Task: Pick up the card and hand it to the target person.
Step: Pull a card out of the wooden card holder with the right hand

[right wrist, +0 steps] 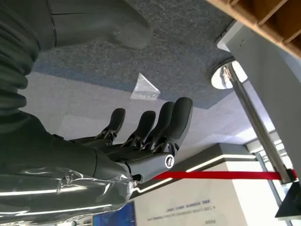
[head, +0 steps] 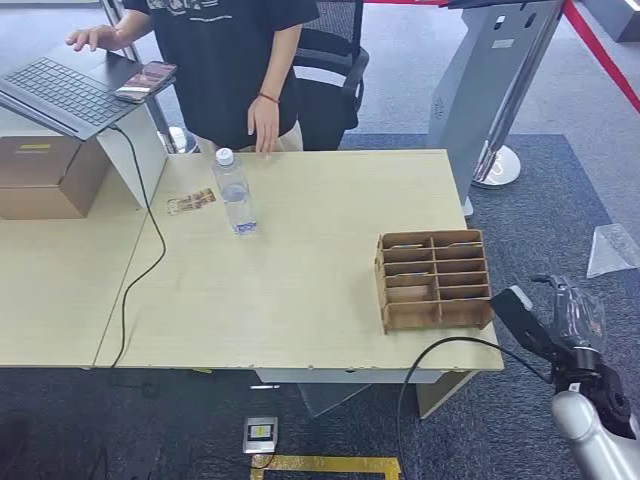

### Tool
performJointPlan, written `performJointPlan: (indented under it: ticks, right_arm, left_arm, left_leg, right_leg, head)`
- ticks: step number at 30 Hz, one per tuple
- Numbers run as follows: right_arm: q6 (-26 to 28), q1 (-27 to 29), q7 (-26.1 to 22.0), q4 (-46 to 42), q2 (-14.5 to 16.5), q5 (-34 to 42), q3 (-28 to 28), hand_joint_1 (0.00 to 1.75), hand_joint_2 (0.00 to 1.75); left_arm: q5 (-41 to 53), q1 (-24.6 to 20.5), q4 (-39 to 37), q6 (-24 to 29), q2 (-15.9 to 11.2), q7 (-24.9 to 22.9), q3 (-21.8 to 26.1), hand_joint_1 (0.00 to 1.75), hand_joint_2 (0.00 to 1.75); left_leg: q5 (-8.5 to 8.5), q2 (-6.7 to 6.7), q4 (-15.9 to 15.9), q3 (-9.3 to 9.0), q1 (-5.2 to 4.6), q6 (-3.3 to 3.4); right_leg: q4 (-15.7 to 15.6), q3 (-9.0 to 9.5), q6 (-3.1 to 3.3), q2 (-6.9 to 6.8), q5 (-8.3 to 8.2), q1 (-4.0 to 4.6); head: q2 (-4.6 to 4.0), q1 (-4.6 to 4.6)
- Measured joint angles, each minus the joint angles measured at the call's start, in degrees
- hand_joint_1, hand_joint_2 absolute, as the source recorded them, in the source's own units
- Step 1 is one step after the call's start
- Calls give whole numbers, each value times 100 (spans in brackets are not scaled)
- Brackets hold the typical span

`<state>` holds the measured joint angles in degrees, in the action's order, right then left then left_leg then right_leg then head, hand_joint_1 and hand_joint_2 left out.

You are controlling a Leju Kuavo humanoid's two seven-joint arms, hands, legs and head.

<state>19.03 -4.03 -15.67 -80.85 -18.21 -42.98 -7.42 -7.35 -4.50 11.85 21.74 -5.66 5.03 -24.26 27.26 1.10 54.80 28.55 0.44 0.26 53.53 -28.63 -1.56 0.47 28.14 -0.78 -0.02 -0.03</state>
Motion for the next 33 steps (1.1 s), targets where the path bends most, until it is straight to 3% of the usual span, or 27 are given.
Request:
performJointPlan:
  ticks: [25, 33]
  right_arm:
    - [-250, -388, 106, -33, 129, -448, -997, 86, 175]
    - [-253, -493, 152, -16, 130, -564, -1175, 80, 175]
  left_arm:
    - [61, -1, 0, -66, 2, 64, 0, 0, 175]
    - [64, -1, 0, -67, 2, 88, -3, 0, 175]
  left_leg:
    - [0, 0, -1, 0, 0, 0]
    - [0, 0, -1, 0, 0, 0]
  right_leg:
    - [0, 0, 0, 0, 0, 0]
    - [0, 0, 0, 0, 0, 0]
  head:
    - [0, -1]
    - [0, -1]
